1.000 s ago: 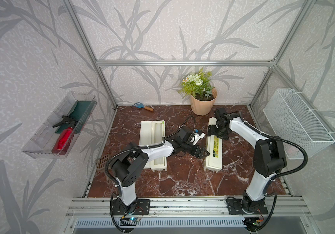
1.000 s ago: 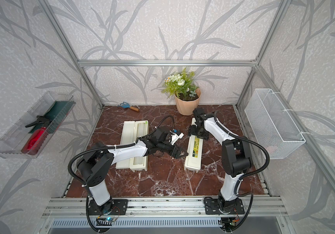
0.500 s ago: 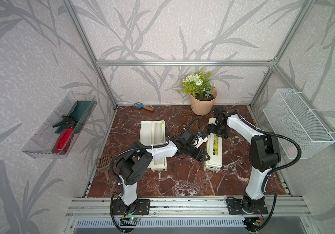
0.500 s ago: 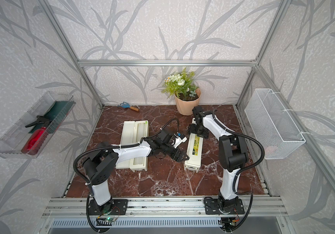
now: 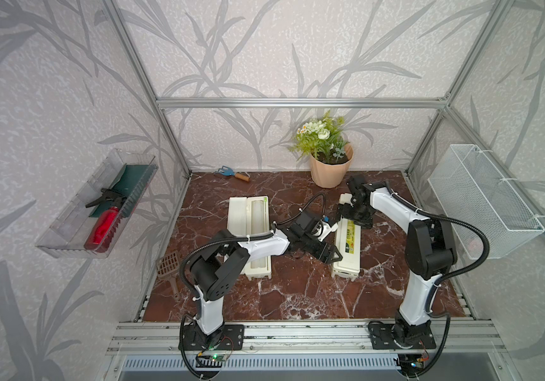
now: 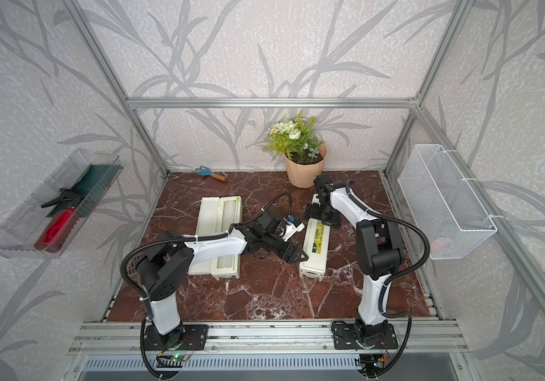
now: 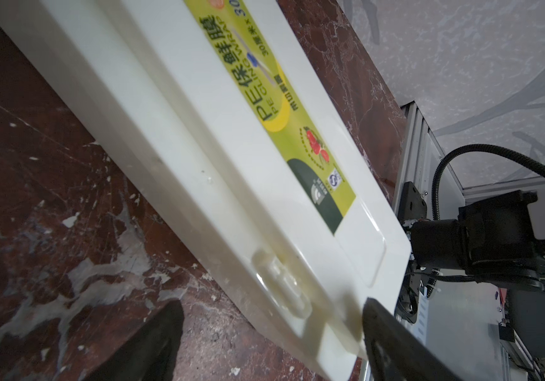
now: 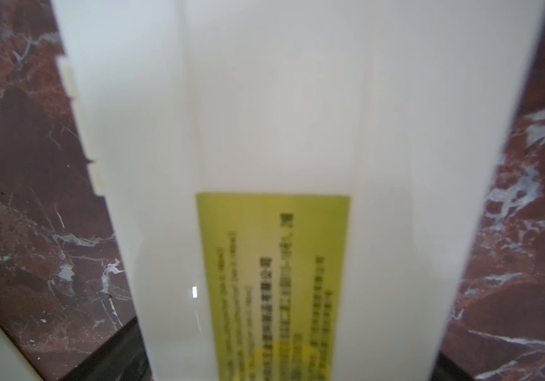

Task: Put plastic wrap rolls into dispensers
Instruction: Close the lid on the plastic wrap cutting box.

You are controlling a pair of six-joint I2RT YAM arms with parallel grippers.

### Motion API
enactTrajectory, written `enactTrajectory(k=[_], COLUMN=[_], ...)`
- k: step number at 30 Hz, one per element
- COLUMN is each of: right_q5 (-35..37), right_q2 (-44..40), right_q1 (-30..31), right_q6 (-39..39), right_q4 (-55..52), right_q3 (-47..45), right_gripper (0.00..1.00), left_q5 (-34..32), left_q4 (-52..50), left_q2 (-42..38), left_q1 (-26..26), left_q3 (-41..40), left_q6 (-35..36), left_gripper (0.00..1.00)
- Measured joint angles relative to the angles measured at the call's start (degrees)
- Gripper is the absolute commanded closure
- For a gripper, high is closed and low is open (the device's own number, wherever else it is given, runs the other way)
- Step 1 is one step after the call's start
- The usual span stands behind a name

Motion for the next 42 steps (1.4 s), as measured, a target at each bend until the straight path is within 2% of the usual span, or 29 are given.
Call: enactTrajectory(k=[21,25,30,37,42], right_q5=[2.47,4.52,7.28,9.73,10.71], right_q2=[-8.7,-10.32,-10.25,-3.37,4.59], right_q1=[-0.26,-1.6,-3.87,-5.68,-6.29], right_q6=[-5.11,-7.58,-10.45,-13.22,-14.01], right_q4=[-0.81,-1.66,-0.28,6.23,9.38], right_q3=[-1.29,-0.87,1.62,10.38,15.37], right_gripper=[0.0,0.08,0.22,0.52,0.53], left_q5=[0.94,0.15,-0.61,-1.86,-2.93], left_q4=[-0.63,-1.07,-2.21,-3.43,-4.92], left_q2=[1.68,1.53,1.53,1.46,1.46], left_q1=[0.02,0.22,0.31,0.39,0.39], left_q3=[2.03,2.19,2.93,3.82,5.03], left_q6=[-0.2,-0.15,-0.15,-0.07,0.28], left_gripper=[0.19,0.19,0.19,0.21,0.22])
